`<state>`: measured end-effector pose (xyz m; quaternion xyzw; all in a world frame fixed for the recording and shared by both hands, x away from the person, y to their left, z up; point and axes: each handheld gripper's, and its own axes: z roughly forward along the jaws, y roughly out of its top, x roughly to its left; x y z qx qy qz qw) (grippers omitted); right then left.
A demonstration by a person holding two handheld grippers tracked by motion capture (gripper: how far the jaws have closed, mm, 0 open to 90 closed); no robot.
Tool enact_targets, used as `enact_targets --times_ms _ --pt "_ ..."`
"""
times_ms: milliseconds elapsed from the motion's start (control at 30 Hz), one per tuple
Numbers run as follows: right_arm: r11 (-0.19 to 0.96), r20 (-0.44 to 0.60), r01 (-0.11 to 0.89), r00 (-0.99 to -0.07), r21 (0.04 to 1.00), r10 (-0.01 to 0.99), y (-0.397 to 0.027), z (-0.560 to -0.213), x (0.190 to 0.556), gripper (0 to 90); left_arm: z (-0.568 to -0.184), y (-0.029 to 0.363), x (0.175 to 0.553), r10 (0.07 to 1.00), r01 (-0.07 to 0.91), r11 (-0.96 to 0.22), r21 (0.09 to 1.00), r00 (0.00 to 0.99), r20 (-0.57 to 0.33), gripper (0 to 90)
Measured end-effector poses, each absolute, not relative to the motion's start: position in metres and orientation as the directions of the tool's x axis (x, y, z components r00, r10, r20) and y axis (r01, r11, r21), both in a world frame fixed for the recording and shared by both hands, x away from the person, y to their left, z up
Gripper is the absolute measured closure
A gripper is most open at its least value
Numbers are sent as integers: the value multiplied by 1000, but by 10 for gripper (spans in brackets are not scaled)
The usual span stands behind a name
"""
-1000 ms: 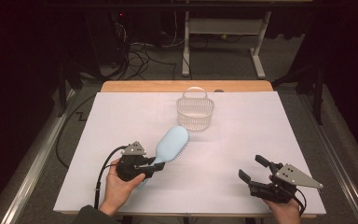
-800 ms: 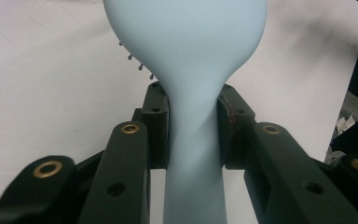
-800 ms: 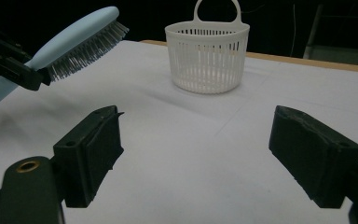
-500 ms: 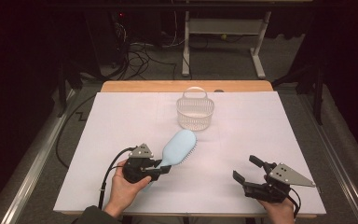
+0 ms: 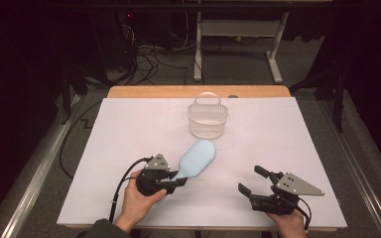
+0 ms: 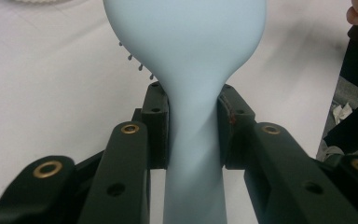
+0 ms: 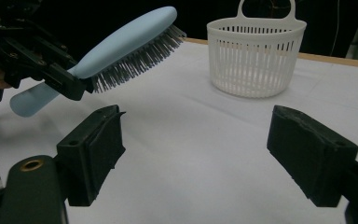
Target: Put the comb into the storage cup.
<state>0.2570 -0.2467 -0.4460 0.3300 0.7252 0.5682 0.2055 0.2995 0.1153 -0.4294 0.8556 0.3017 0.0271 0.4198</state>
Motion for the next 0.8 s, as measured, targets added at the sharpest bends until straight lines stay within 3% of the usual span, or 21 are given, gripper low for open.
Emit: enact_targets --times_ms 800 --pt "152 112 270 -756 951 645 -211 -447 267 194 -427 96 296 499 451 -486 748 846 -186 694"
